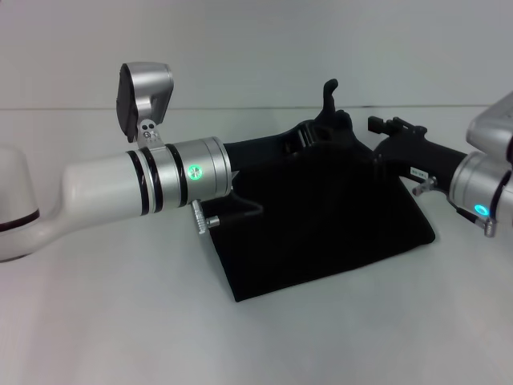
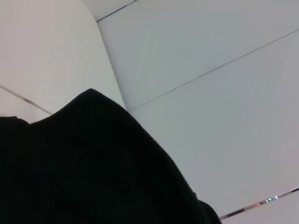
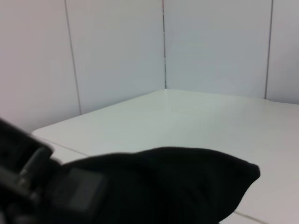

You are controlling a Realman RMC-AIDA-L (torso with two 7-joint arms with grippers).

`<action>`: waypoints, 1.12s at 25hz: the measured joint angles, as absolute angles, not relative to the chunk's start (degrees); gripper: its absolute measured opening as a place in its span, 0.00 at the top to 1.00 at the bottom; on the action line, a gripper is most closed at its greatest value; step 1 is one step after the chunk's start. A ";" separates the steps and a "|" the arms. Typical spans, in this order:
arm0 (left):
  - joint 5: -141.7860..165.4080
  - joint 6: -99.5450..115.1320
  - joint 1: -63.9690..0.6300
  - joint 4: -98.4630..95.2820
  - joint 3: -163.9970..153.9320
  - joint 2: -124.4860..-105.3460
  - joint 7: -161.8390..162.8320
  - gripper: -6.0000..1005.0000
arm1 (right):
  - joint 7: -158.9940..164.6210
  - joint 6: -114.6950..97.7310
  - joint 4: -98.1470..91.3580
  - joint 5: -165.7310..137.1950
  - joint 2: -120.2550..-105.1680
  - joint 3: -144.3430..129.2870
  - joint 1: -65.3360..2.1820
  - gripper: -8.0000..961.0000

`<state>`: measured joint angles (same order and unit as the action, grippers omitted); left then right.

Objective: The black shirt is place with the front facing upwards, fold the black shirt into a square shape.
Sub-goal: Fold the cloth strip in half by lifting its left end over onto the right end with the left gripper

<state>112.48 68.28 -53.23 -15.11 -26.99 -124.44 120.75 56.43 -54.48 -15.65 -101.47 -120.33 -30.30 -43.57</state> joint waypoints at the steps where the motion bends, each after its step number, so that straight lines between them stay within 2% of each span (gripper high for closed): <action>1: 112.39 68.39 -53.24 -14.89 -26.99 -124.45 120.67 0.95 | 56.34 -53.85 -15.42 -101.14 -120.36 -30.30 -43.89 0.05; 15: 111.35 69.87 -53.83 -12.10 -26.98 -124.60 118.14 0.95 | 54.87 -52.23 -14.86 -93.53 -120.40 -29.98 -44.49 0.05; 28: 107.67 62.74 -54.91 -6.26 -26.56 -124.71 112.94 0.95 | 48.06 -49.68 -12.51 -86.50 -120.40 -30.30 -44.69 0.05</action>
<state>107.67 62.74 -54.91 -6.26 -26.56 -124.71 112.94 48.06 -49.68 -12.51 -86.50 -120.40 -30.30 -44.69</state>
